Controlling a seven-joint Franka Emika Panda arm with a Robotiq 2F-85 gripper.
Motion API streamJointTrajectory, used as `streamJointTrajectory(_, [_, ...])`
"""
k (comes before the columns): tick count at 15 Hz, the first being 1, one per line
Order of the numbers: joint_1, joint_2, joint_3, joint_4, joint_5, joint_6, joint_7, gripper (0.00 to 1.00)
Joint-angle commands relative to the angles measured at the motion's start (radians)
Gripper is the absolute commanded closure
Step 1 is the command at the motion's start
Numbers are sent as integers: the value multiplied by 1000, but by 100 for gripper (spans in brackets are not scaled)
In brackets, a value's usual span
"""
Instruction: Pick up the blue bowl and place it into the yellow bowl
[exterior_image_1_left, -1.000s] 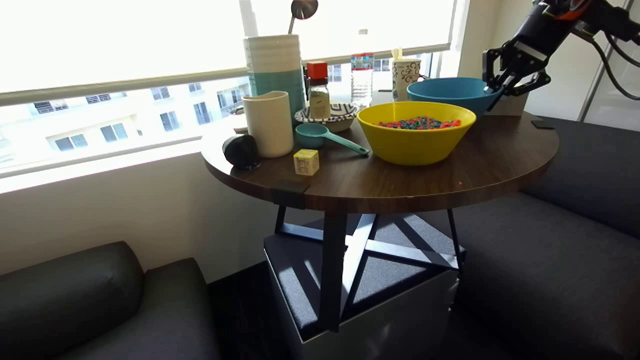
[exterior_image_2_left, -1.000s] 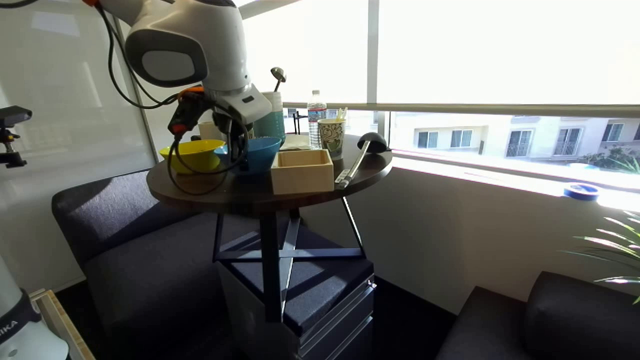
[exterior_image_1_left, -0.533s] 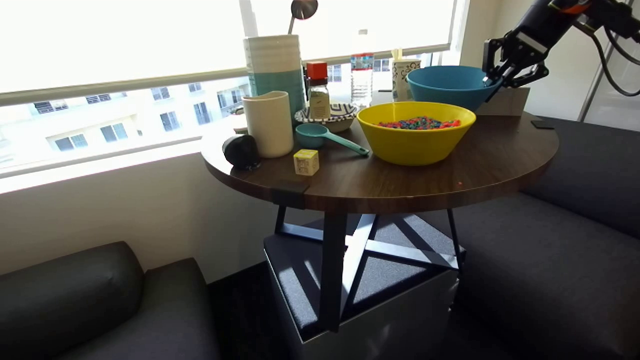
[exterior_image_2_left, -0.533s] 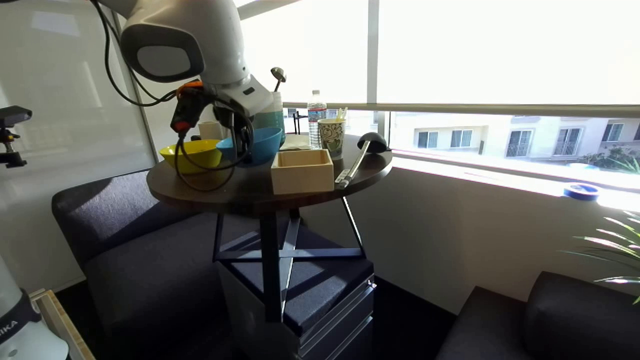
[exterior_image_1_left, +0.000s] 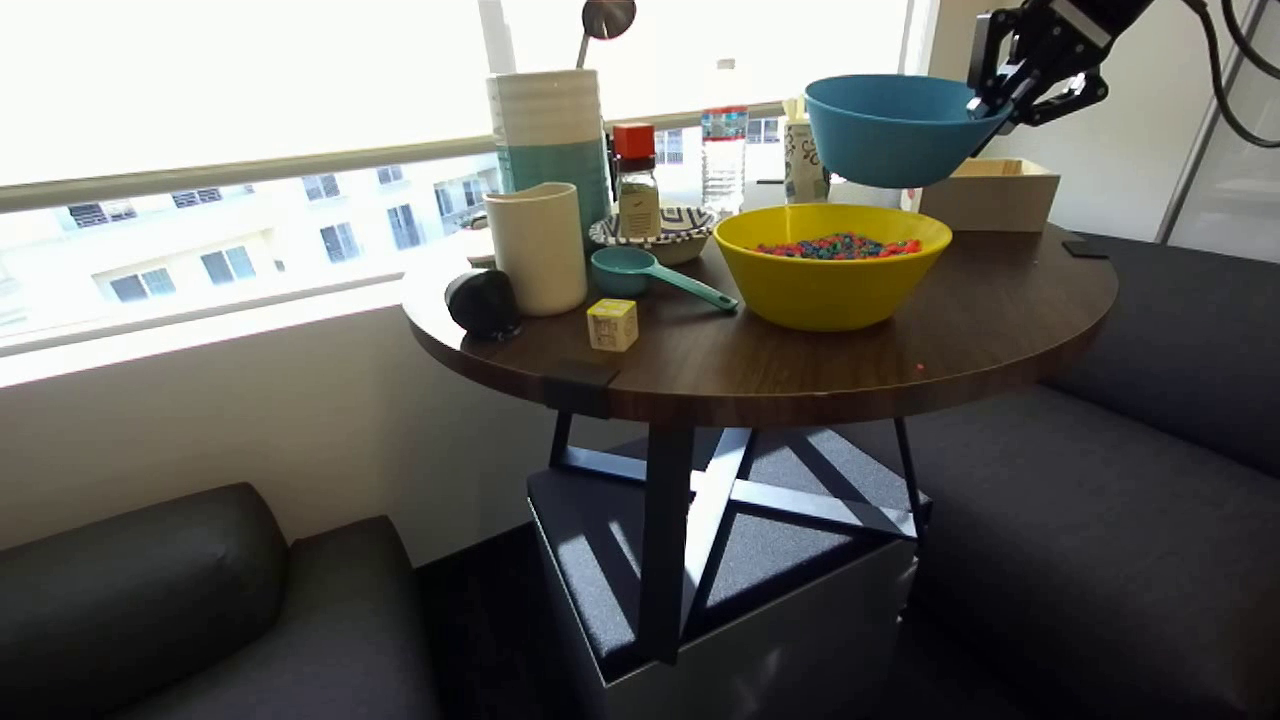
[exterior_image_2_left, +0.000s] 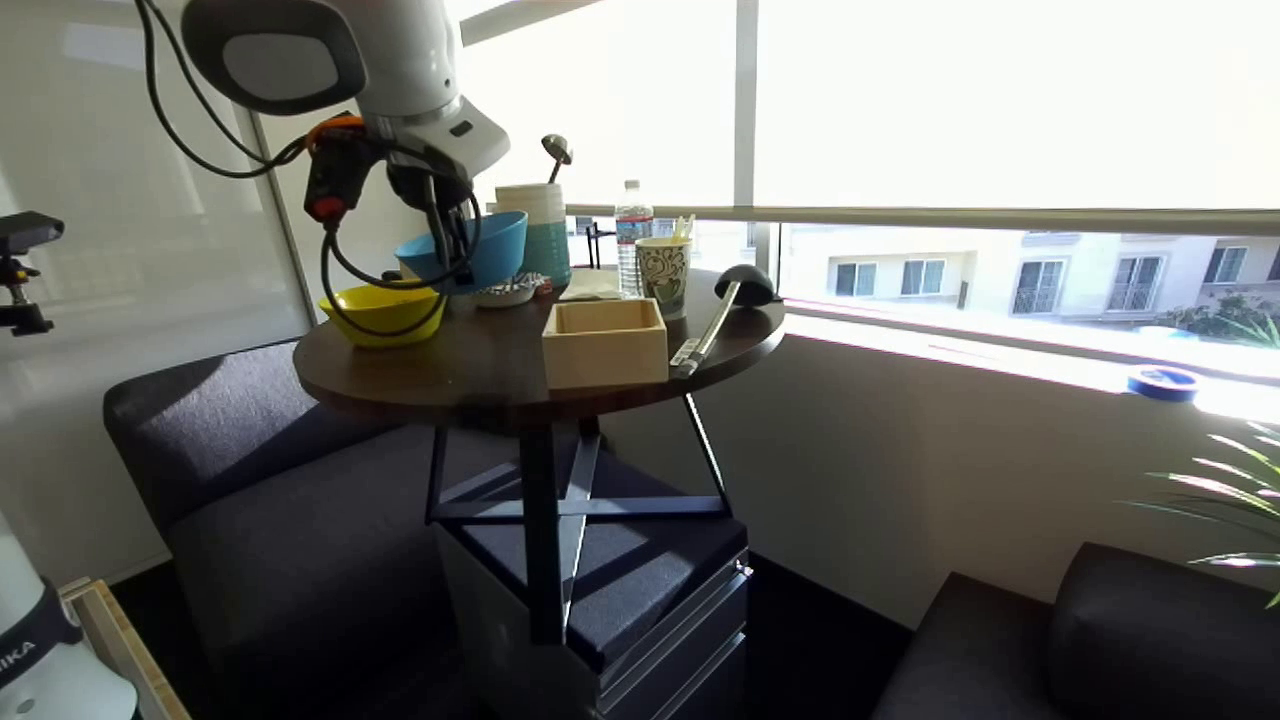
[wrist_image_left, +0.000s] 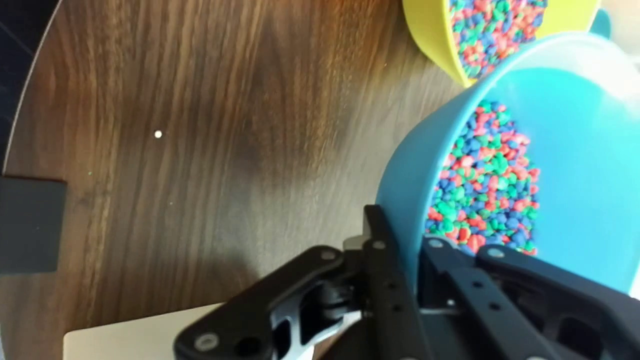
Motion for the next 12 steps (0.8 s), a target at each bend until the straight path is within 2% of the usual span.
streamJointTrajectory(1, [29,-35,26,40,-5,-113,18,98])
streamJointTrajectory(6, [66,15,64,118,-9,-256,12,98])
streamJointTrajectory(12, [90,110,104,196,-26,-338,5,98])
